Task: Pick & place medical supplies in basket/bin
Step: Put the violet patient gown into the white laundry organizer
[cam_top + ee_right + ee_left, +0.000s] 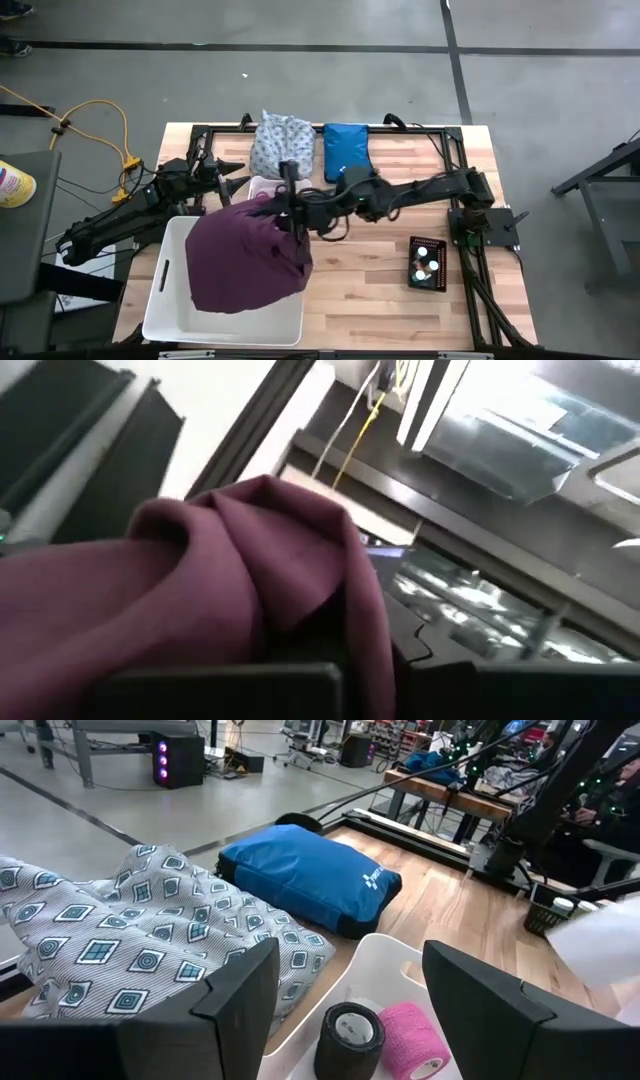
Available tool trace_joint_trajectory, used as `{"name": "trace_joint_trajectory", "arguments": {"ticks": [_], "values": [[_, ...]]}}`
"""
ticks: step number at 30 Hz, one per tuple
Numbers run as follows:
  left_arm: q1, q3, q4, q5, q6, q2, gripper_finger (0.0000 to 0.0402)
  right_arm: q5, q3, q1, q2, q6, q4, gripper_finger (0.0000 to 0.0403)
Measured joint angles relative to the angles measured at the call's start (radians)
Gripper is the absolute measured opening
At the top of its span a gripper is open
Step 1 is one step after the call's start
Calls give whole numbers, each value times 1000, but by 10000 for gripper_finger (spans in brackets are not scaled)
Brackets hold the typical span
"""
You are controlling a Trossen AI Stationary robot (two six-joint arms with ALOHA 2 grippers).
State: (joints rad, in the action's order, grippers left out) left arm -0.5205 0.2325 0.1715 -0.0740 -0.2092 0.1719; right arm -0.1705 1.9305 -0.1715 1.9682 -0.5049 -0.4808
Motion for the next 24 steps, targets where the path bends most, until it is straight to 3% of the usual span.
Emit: {"name": "trace_joint_trajectory", "arguments": {"ticks": [12, 24], "values": [[0, 0, 0, 0, 0, 0, 240, -49, 0, 49, 162, 185, -51, 3], [0, 0, 0, 0, 0, 0, 240, -70, 0, 62, 309, 436, -302, 3]]}}
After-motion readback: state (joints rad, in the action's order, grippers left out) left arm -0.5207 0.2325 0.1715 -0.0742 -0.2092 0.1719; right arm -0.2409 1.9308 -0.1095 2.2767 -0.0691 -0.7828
